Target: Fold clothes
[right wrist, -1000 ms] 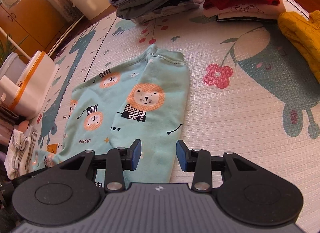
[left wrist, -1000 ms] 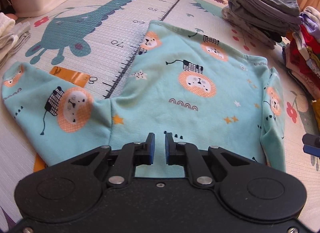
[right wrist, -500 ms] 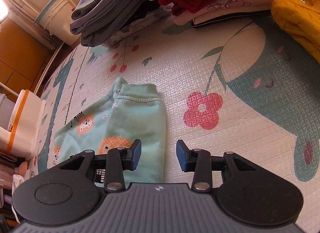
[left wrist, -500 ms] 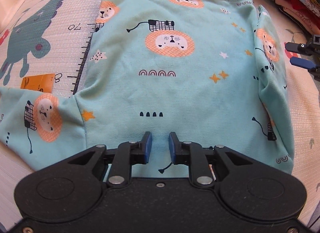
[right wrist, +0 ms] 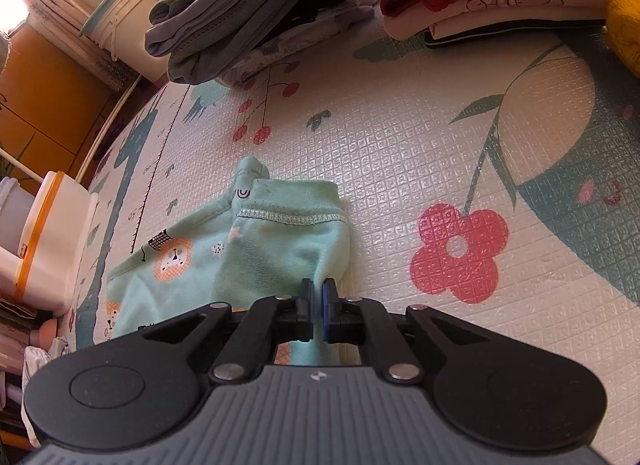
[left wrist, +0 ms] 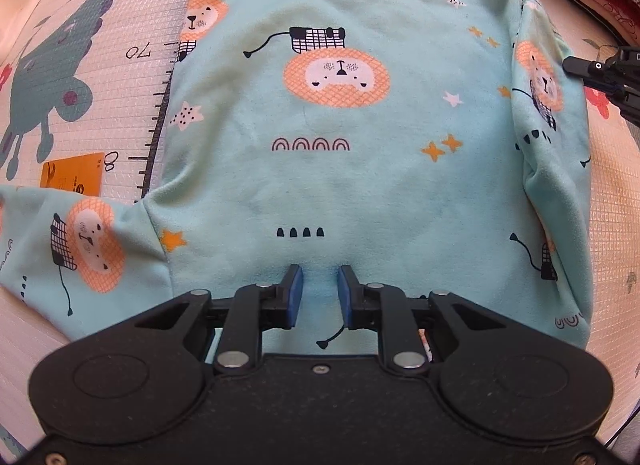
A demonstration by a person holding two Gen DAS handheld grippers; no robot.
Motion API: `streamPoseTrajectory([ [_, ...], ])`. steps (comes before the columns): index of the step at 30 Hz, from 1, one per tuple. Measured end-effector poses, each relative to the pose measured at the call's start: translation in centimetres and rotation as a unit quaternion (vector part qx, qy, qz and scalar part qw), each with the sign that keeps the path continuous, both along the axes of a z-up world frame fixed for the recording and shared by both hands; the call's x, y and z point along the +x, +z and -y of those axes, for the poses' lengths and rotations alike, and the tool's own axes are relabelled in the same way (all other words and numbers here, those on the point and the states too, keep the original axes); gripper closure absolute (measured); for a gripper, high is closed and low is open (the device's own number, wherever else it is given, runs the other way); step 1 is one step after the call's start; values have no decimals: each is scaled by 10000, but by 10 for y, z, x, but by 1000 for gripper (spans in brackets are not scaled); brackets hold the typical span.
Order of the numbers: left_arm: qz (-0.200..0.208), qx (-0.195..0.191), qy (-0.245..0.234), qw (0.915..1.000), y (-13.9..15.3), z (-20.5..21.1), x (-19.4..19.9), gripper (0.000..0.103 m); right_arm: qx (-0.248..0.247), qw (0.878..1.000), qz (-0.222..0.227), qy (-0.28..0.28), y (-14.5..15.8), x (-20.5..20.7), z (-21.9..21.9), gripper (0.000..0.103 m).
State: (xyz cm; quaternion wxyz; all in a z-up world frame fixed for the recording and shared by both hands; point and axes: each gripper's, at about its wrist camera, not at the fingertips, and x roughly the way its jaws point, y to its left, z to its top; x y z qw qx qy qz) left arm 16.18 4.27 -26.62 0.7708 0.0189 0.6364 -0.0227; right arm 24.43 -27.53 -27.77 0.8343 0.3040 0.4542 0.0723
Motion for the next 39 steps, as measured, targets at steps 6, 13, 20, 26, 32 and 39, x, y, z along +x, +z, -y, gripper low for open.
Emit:
streamPoseTrajectory([
  [6, 2, -33, 48, 10000, -2, -1, 1, 86, -170, 9992, 231, -283, 19, -19, 17, 97],
  [13, 12, -97, 141, 9999, -4, -2, 1, 86, -555, 9961, 428, -535, 47, -55, 48, 97],
  [20, 69, -167, 179, 9997, -5, -9, -6, 86, -822, 9923, 414, -834, 56, -90, 79, 97],
  [26, 61, -157, 201, 9997, -7, -9, -6, 85, -968, 9883, 249, -1153, 48, -118, 103, 97],
  [32, 50, -117, 195, 9997, -9, -1, -4, 86, -1152, 9831, 69, -1422, 36, -142, 111, 98],
  [39, 41, -146, 209, 9997, -9, 0, -1, 85, -1390, 9742, -499, -1706, 8, -166, 125, 97],
])
